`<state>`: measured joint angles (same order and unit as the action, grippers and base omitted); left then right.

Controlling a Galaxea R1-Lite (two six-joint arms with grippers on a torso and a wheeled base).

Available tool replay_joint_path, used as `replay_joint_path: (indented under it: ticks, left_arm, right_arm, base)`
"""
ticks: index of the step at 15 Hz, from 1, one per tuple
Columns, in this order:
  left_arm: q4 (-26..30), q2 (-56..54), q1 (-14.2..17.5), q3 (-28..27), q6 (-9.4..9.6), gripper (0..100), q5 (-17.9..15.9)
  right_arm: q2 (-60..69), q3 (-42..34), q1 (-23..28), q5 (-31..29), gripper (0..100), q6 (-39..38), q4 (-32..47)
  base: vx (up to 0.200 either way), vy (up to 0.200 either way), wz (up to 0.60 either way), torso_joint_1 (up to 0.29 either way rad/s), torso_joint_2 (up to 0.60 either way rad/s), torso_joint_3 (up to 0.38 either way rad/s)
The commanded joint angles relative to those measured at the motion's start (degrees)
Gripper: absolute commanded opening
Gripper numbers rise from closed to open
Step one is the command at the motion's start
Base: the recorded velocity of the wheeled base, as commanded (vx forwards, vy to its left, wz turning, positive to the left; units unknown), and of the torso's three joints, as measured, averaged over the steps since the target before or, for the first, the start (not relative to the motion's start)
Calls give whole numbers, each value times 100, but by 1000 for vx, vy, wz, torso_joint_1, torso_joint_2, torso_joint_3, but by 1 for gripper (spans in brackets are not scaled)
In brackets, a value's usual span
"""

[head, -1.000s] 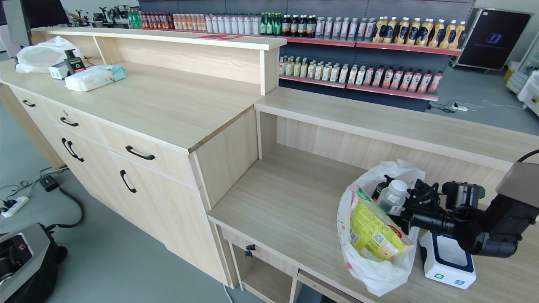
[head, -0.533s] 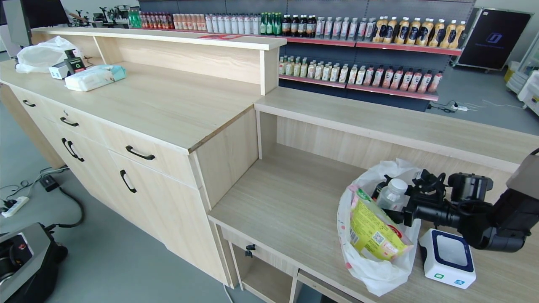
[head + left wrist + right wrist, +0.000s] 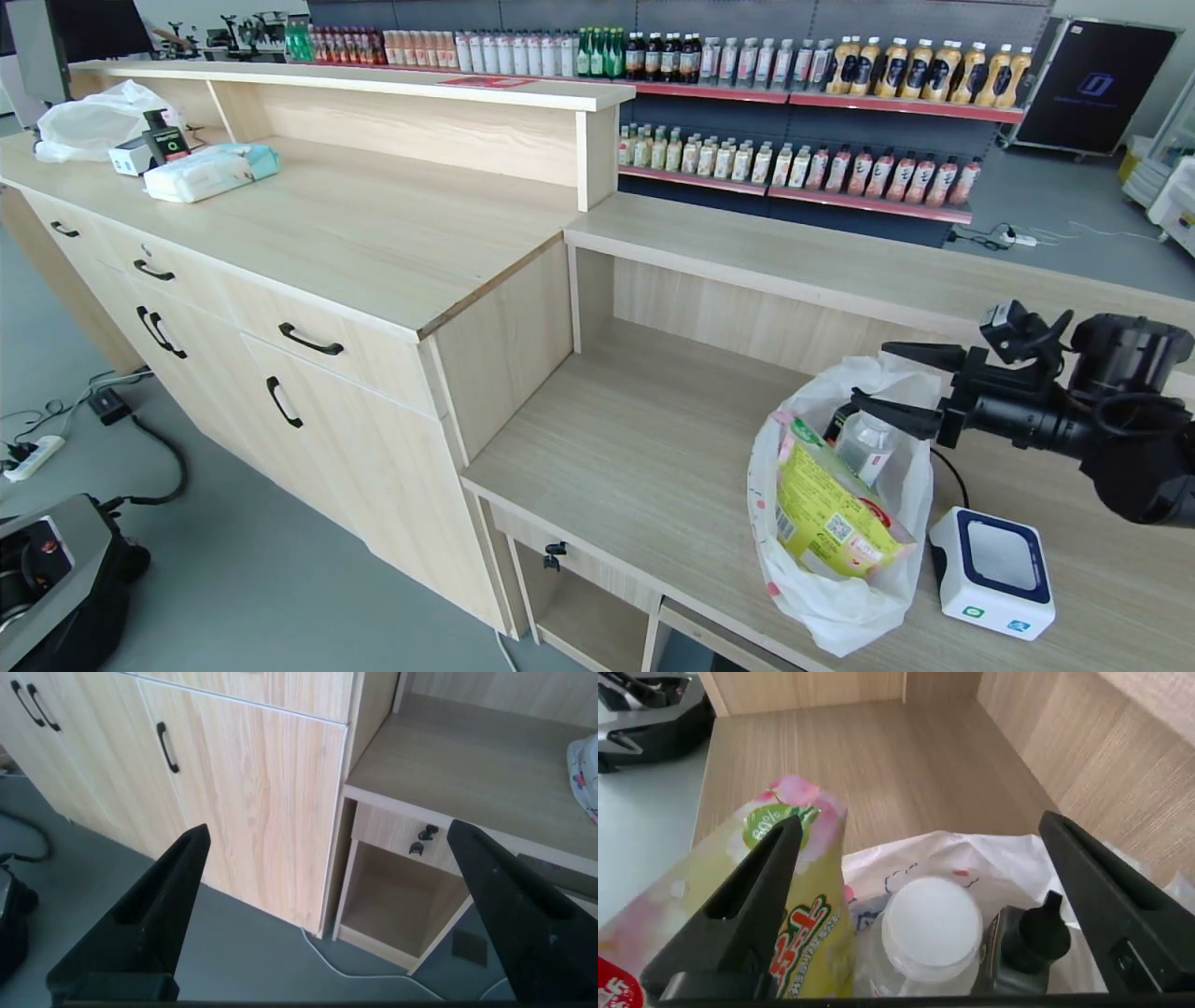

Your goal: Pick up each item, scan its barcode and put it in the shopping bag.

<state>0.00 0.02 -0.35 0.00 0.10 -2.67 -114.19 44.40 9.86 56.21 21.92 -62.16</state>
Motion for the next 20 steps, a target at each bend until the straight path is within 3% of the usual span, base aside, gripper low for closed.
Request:
replay_joint_path:
  ticks: [1,3,5,6,8,10,11,16,18,20]
  left_arm:
    - [0,6,0,0,-1,100,-5]
    - [0,6,0,0,-1,100,-5]
    - [0,6,0,0,-1,100,3]
    - [0,6,0,0,-1,100,3]
    - [0,6,0,0,-1,100,3]
    - [0,6,0,0,-1,100,3]
    - [0,6,0,0,-1,100,3]
    - [0,6,0,0,-1,100,3]
    - [0,6,0,0,-1,100,3]
    - [0,6,0,0,-1,100,-5]
  right_arm:
    - [1777,-300,51,-22,100,-39,380]
    - [2876,-335,200,-585,100,-47,1127]
    - [3465,113,192,-963,100,-267,2041]
    - [3825,535,192,-1402,100,-390,2867]
    - [4177,1159,200,-2035,100,-416,4142]
    - [4353,1458,297,-2439,100,-601,4880]
    - [4458,1510,323,-2932,100,-830,5267]
    - [4801,895,886,-3327,100,-865,5724]
    - [5152,78,921,-3529,100,-865,5557]
    - [5521,-1003,912,-3538,100,-891,4898]
  base:
    - [0,0,0,0,0,0]
    - [0,0,0,0,0,0]
    - [0,0,-600,-54,124,80]
    - [0,0,-600,-144,315,193]
    - [0,0,-600,-127,351,198]
    - [0,0,-600,-154,361,215]
    - [0,0,-600,-163,369,222]
    - [0,0,-600,-176,427,259]
    - [0,0,-600,-202,547,317]
    - [0,0,0,-141,398,246]
